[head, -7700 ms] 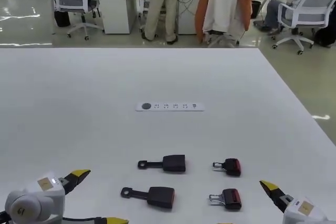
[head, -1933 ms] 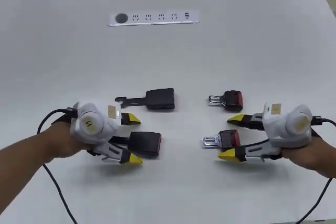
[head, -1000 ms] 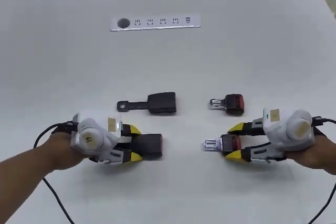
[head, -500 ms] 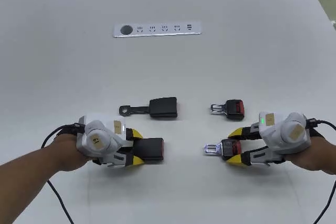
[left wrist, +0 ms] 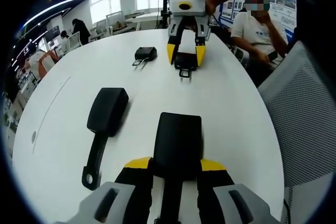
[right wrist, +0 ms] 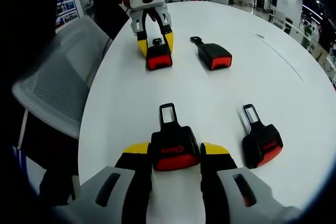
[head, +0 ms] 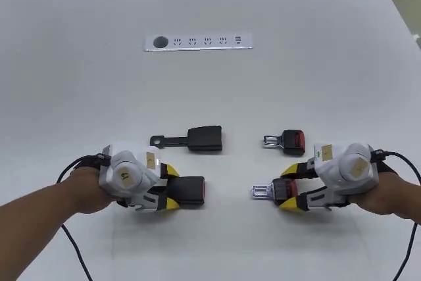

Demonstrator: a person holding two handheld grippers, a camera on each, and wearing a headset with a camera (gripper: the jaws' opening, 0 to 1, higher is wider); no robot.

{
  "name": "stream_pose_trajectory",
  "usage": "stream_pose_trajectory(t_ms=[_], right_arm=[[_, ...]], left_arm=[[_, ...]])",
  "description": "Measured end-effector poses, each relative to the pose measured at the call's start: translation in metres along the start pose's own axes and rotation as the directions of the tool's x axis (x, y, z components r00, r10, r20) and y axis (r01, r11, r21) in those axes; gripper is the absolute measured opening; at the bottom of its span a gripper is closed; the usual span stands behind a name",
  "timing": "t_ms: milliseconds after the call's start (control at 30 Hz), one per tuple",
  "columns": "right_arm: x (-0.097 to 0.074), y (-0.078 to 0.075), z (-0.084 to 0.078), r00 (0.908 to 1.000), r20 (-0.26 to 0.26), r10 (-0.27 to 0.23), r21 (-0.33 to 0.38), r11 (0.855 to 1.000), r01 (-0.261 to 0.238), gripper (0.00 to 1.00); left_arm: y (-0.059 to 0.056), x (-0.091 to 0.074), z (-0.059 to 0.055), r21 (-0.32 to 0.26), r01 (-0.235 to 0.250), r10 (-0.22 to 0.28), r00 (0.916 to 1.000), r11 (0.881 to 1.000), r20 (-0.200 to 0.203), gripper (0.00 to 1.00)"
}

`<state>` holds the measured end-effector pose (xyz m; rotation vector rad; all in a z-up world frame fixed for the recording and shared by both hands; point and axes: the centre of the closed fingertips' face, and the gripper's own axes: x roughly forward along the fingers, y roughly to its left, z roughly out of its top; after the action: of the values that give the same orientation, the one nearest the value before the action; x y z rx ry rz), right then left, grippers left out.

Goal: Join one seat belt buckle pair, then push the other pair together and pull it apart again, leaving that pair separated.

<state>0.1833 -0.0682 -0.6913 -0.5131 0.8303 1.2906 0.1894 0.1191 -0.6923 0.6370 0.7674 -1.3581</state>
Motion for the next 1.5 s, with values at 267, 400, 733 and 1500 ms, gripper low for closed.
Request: stream_pose_trajectory(t_ms=[267,400,733,1500], right_arm=[[0.009,0.005,0.010,1.0000,-0.001,-0.004,-0.002,1.000,0.004,0.34],[0.012,0.004,0.015,1.0000,-0.002,-0.001,-0.004,1.000,0.001,0.34],[0.024,0.009,0.034,0.9998,0.021,0.006,-0.013,1.000,-0.006,0.34],[0.056,0.014,0.071,0.9955,0.093,0.021,-0.007,1.000,-0.020,0.34]], left_arm=[[-0.001,0.000,0.001,-0.007,-0.002,0.002,1.0000,1.000,-0.007,0.33],[-0.001,-0.001,0.001,-0.012,-0.003,0.003,0.9999,1.000,-0.012,0.33],[-0.001,0.000,0.001,-0.016,-0.003,0.003,0.9998,1.000,-0.020,0.33],[-0.001,0.000,0.000,-0.025,-0.007,0.006,0.9993,1.000,-0.037,0.33]])
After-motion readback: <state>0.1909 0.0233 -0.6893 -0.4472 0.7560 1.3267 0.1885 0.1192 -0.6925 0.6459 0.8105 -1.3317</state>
